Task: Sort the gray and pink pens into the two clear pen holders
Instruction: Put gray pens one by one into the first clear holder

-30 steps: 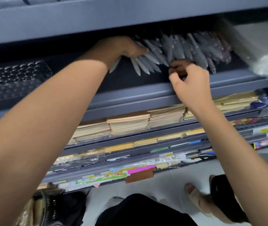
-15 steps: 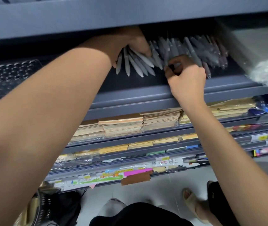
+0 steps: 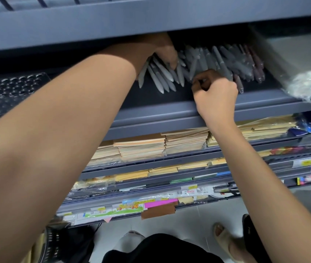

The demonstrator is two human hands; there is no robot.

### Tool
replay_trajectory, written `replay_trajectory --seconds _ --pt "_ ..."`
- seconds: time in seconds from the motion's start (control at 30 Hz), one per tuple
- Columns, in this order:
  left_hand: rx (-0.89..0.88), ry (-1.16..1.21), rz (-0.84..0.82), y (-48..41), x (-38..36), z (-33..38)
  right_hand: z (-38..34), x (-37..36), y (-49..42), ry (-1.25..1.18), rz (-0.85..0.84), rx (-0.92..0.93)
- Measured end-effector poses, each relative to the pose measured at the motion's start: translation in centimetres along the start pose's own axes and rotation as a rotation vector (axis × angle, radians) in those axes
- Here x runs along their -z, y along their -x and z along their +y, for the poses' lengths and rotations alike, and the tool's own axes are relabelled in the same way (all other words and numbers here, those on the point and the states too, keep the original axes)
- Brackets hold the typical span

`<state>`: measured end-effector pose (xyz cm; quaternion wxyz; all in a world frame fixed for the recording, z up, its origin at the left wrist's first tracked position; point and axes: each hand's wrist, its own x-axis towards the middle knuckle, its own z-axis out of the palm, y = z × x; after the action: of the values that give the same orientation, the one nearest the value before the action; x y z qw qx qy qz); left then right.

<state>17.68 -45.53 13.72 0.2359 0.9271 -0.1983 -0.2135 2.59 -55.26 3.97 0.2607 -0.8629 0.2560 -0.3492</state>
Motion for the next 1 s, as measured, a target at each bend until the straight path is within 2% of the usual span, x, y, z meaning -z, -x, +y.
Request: replay_trajectory --seconds 0.23,0.53,0.67,0.87,1.0 --pt "0.176 -0.214 -0.155 -0.2 -1.4 2.3 -0.2 0.0 0.0 -0.014 0.006 -0.007" --pt "0.175 -0.212 -0.19 -0.5 -1.3 1.9 -0.4 -0.8 -0.1 0.065 -0.005 0.022" --pt "0.088 -0.234 -0.142 -0.9 -1.5 1.7 -0.5 -1.3 -0.2 0.178 0.012 0.082" --pt "0.003 -0.259 -0.031 -0.8 -1.4 1.5 -0.5 -1.2 -0.1 0.203 0.03 0.055" --pt "0.068 -0.289 -0.128 -0.6 -1.3 1.3 -0.5 -1.0 0.0 0.184 0.029 0.025"
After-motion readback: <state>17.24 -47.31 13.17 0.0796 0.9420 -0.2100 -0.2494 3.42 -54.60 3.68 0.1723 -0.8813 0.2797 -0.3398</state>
